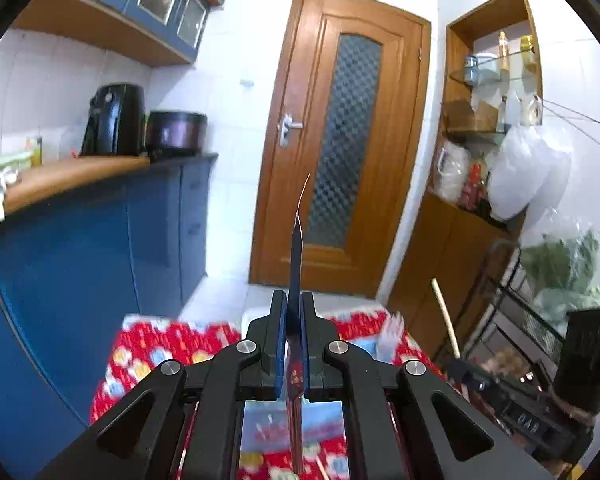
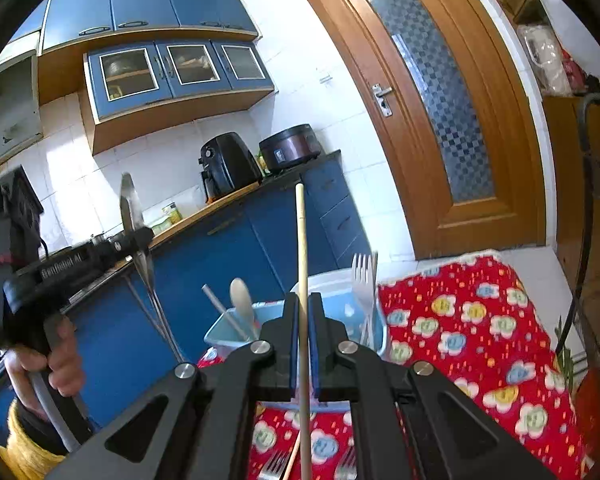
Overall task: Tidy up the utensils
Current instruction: 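Lift the knife with the left tool into the holder while the right tool carries the chopstick there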
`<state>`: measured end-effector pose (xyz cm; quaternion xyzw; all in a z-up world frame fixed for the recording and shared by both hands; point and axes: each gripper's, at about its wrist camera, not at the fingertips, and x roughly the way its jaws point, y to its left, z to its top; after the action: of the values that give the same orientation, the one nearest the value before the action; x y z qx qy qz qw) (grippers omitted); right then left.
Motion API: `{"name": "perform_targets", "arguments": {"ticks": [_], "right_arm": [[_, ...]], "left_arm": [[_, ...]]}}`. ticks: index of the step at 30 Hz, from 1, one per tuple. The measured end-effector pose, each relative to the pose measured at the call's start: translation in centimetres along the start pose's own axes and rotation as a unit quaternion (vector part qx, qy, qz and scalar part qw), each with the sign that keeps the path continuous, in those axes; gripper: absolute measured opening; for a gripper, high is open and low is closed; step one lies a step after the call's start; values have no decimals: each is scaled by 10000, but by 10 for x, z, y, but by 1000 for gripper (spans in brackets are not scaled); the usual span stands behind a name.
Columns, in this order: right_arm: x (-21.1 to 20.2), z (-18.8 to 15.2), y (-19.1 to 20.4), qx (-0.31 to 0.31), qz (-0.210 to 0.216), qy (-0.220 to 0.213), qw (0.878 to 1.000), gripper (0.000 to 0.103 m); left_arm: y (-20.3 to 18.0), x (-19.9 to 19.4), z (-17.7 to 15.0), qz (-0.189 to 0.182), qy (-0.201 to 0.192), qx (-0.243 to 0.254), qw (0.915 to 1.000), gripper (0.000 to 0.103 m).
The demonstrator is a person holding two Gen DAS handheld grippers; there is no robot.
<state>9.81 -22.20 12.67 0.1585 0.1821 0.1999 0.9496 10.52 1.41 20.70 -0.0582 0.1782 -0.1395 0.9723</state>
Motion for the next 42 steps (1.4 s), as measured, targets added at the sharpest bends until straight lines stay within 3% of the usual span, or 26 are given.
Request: {"name": "perform_targets", "arguments": {"ticks": [6,19,28,42], "right_arm": [[20,11,-6,-26,-17,-104,9999,6],[68,28,-6,-201,-71,-494,9985,6],[102,10,-3,-697,-414,-880,9928,6],[112,-20,-8,-976,-608,-675,9911,6]], "left_arm": [[5,18,25,250,-324,143,9991,6],[19,64,12,282,-82,12,9996,6],[23,81,-7,268,58,-28,9996,6],[24,99,-32,240,380,-55,9990,6]]}}
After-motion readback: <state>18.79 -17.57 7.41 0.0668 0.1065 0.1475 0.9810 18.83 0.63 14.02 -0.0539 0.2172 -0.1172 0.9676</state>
